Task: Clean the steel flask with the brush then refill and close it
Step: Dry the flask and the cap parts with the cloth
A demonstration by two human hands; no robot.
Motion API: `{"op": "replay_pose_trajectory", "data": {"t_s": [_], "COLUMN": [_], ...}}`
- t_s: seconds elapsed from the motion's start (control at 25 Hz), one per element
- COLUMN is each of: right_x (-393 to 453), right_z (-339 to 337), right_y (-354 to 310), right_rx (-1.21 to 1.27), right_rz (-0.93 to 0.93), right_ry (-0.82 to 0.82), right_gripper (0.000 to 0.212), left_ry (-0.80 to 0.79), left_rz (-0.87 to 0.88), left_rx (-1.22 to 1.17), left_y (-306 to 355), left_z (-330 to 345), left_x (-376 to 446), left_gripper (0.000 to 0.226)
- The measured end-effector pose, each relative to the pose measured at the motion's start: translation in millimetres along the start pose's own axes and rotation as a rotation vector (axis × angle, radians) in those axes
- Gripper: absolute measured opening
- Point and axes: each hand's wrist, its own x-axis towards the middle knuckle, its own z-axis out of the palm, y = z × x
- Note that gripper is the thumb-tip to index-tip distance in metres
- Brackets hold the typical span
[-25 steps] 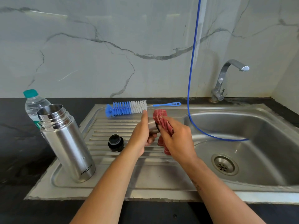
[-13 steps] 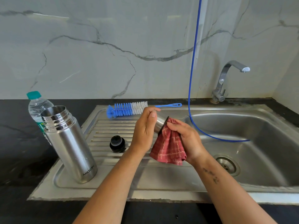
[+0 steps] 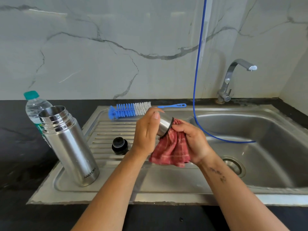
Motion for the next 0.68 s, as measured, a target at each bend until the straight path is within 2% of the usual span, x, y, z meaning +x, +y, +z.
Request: {"op": "replay_pose_trajectory", "data": {"t_s": [0.04,0.08,0.16,0.2,0.24,0.28,0.32,0.36,0.44,0.48,0.52,0.56,0.6,0.68], "right_x": [-1,-3,-5,-6,-7,-6,-3,-1,1,1,-1,-3,-4,-7], "right_z": [-1,-2,-5,-6,-6,-6,-6,-4,1,1,1,0,-2,-3], "right_y": [-2,-4,-3,0,2,5,7,7,2,0,-1,-2,-1,1], "right_rx": [-0.017,-0.145,-0.592,-0.796,-0.928,-0.95,-0.869,-0.683,-0.189,-0.072,-0.105,-0.261,-0.506,-1.057], "right_rz": [-0.023,-0.083,-0.256,-0.31,-0.334,-0.325,-0.297,-0.236,-0.089,-0.043,-0.044,-0.095,-0.197,-0.403], "right_ry": [0.017,0.048,0.065,0.048,0.027,0.018,0.02,0.026,0.013,0.006,0.011,0.019,0.025,0.003], "right_gripper": [0.019,0.013,0.009,0.012,0.015,0.017,0.017,0.015,0.012,0.015,0.015,0.009,0.005,0.014], "left_ry": [-0.04,-0.081,-0.159,-0.191,-0.2,-0.183,-0.132,-0.065,0.015,0.019,-0.008,-0.043,-0.078,-0.15], "left_rz": [-0.005,-0.065,-0.326,-0.495,-0.602,-0.614,-0.501,-0.313,0.007,0.072,0.077,0.004,-0.147,-0.53], "left_rx": [-0.034,-0.06,-0.026,0.007,0.047,0.069,0.077,0.075,0.045,0.017,-0.01,-0.03,-0.046,-0.083], "left_y": [-1,-2,-4,-5,-6,-5,-4,-3,-2,-4,-6,-8,-5,1], "left_z": [0,0,-1,-2,-3,-2,0,2,1,-1,-2,-3,-3,1], "left_x": [0,2,5,6,6,5,3,0,-2,-1,1,2,3,4], "left_gripper": [0.04,0.04,0.047,0.057,0.067,0.071,0.067,0.059,0.045,0.043,0.041,0.04,0.041,0.05]}}
